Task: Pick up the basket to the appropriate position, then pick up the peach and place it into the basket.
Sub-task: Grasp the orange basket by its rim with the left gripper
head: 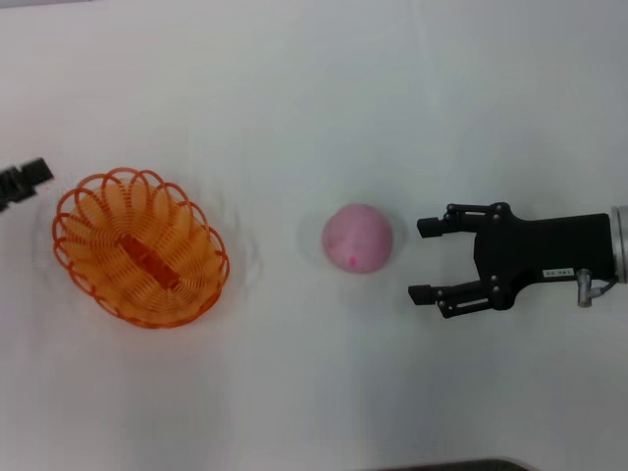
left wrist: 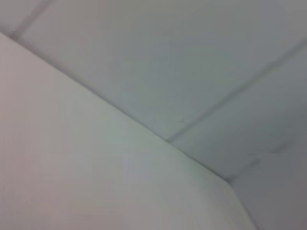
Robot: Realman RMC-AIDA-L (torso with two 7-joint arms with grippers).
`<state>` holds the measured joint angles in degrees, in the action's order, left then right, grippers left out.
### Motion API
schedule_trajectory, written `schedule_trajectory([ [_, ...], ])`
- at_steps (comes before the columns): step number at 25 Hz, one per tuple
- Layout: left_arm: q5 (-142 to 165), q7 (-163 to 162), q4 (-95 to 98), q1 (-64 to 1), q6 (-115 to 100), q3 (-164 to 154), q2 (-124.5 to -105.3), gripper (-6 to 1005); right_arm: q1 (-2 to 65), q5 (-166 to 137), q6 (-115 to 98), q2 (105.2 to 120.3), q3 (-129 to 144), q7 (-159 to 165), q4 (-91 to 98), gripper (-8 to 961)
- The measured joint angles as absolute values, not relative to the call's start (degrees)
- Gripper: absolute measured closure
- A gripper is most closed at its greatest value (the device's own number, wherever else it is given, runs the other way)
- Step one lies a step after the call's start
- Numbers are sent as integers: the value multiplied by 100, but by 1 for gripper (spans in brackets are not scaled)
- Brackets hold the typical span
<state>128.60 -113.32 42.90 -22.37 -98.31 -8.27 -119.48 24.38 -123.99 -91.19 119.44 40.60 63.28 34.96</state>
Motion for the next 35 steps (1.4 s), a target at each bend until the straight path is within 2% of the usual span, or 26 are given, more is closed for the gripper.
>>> schedule_trajectory([
  [10,12954,-12386,5617,-2365,-8655,-2475,-12110,331,2463,-12411,-9113,11937,4099,6363,3503,38],
  [18,13823,-12479,6759,-2393,-8218,-3913,-12384,330,2461,-12411,-9121,11935,4144,6369,3534,38],
  [35,15155,-12556,7094,-2739,-7927,-5298,-12394,329,2464,-12419,-9125,11939,4168,6372,3542,38],
])
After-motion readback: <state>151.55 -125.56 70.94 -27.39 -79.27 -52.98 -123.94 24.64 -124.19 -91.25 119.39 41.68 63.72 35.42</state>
